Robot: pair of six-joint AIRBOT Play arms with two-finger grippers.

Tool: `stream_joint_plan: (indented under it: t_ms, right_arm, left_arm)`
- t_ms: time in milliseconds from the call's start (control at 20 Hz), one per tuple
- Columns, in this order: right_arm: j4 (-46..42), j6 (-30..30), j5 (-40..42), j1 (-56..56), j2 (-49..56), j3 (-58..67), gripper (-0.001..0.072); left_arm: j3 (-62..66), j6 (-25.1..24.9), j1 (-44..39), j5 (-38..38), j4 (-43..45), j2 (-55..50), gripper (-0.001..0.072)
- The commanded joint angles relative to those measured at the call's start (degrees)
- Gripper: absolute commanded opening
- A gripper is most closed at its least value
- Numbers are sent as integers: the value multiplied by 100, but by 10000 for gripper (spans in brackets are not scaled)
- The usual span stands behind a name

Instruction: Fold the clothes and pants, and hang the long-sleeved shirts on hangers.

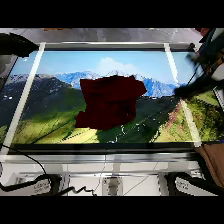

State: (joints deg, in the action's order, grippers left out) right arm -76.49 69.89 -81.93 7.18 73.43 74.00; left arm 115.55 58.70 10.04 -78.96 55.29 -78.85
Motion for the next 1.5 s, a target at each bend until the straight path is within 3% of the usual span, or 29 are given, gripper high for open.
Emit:
stream_joint_plan:
  t_ms: [0, 50, 150, 200, 500, 600, 750, 900, 1000, 1050, 1100, 1200, 1250, 1350, 1450]
  right_arm:
    - [1615, -452, 160, -15, 20, -1980, 18]
    - [2203, -446, 645, -15, 20, -2444, 77]
    - [3252, -437, 1364, -15, 22, -3045, 494]
    - [3740, -435, 1626, -50, 22, -3239, 546]
    - [4260, 807, 3198, -1209, 129, -3322, 553]
    - [4282, 1156, 3661, -1576, 251, -3206, 552]
    - [4315, 2258, 4293, -1808, 525, -2900, 548]
    - [4304, 2695, 4105, -1790, 966, -2511, 541]
    - [4317, 3093, 3897, -1808, 1250, -2347, 513]
    - [4323, 3165, 3757, -1808, 1362, -2295, 439]
    - [4325, 3167, 3692, -1808, 1445, -2273, 423]
    - [4260, 3167, 3692, -1805, 1473, -2273, 205]
    - [4214, 3167, 3687, -1808, 1473, -2273, 182]
    - [4079, 3154, 3648, -1805, 1471, -2273, 19]
    - [3753, 3106, 3602, -1794, 1440, -2273, 18]
  left_arm:
    - [0, 0, 7, 2, 0, -2, 10]
    - [0, 0, 4, 2, -2, 0, 10]
    - [0, 0, 7, 2, -111, -2, 10]
    - [0, 0, 7, 2, -201, -2, 10]
    - [-2, 0, 4, 2, -452, -4, 10]
    - [-2, 0, 4, 2, -455, -4, 10]
    - [-2, 0, 4, 0, -448, -4, 38]
    - [-4, 0, 7, 2, -433, -13, 353]
    - [-4, 2, 4, 0, -435, -70, 367]
    - [-7, 2, 4, -2, -435, -116, 367]
    - [-7, 39, 4, -4, -435, -168, 366]
    - [-9, 227, 4, -22, -435, -306, 366]
    - [-15, 284, 4, -52, -435, -385, 366]
    - [-37, 284, 4, -205, -435, -544, 365]
    - [-42, 385, 4, -472, -435, -697, 364]
